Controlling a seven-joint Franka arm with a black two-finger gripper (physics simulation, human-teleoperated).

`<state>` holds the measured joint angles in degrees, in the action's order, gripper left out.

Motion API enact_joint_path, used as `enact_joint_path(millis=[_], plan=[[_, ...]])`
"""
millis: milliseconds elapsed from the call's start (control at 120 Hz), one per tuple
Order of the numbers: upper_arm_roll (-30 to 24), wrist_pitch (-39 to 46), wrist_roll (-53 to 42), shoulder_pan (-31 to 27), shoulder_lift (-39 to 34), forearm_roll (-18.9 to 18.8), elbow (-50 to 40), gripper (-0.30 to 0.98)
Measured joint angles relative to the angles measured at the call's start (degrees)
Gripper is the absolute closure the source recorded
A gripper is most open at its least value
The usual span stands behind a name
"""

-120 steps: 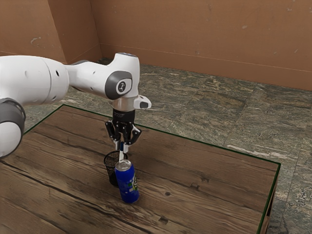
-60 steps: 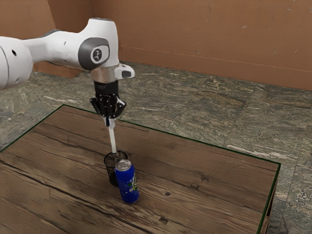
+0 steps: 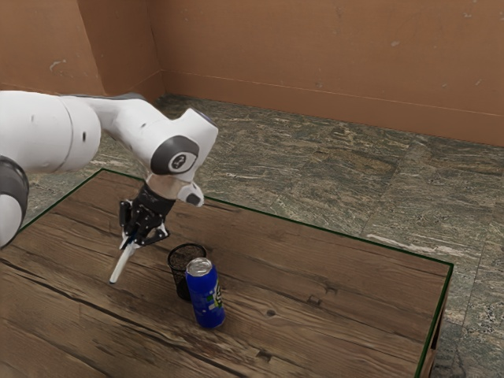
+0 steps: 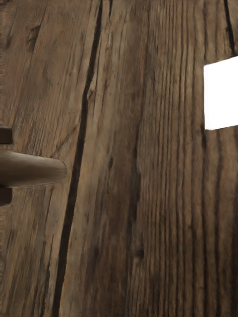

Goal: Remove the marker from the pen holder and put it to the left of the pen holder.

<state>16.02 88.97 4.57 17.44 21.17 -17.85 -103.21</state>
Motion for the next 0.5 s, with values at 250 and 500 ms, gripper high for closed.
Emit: enact_joint_path(millis=[250,500], plan=[[0.0,-0.8,-0.6,0.2,-1.1,1.0,0.3,0.28],[-5.0,1.9,-2.4,-3.2,-24.9,9.6,4.3,0.09]])
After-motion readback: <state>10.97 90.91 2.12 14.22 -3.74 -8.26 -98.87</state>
